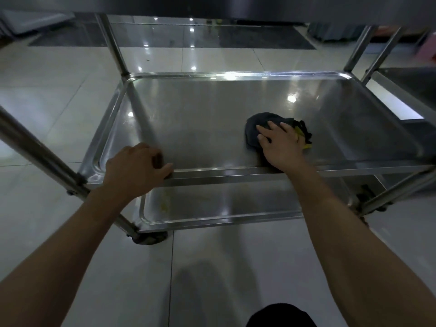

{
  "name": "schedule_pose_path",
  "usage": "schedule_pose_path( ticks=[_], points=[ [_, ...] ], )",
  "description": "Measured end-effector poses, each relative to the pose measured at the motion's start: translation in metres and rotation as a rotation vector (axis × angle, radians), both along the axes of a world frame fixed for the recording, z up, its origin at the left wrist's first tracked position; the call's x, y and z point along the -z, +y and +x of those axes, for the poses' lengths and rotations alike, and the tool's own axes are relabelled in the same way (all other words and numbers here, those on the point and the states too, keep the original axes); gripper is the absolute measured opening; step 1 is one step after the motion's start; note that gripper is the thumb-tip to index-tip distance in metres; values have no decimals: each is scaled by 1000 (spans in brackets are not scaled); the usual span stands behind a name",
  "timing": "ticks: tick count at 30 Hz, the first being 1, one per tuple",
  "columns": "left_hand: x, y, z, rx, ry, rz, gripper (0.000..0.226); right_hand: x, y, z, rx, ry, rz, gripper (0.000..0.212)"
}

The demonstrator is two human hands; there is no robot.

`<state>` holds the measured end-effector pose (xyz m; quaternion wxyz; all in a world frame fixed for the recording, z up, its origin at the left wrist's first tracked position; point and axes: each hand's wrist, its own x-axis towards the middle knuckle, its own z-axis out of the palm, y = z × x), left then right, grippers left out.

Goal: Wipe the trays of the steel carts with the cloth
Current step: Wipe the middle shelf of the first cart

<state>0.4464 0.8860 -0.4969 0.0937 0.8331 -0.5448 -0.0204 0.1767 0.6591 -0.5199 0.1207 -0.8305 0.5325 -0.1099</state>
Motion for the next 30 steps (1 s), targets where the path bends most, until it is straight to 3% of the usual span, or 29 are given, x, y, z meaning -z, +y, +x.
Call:
schedule_pose_path(
  ticks=[8, 14, 21, 24, 30],
  points=[
    [14, 34, 35, 31, -151, -25, 51, 7, 23, 107, -227, -3, -2, 43],
    [20, 39, 33, -15, -142, 2, 64, 8, 45, 196, -405, -3, 10, 43],
    [29, 36, 33, -34, -143, -7, 55, 1, 78, 298, -704, 167, -20, 45],
    [31, 39, 33, -32, -140, -15, 61, -3, 79, 315, -774, 191, 9, 45],
    [30, 35, 30, -37, -163, 11, 51, 7, 57, 298, -789, 115, 40, 42]
  ],
)
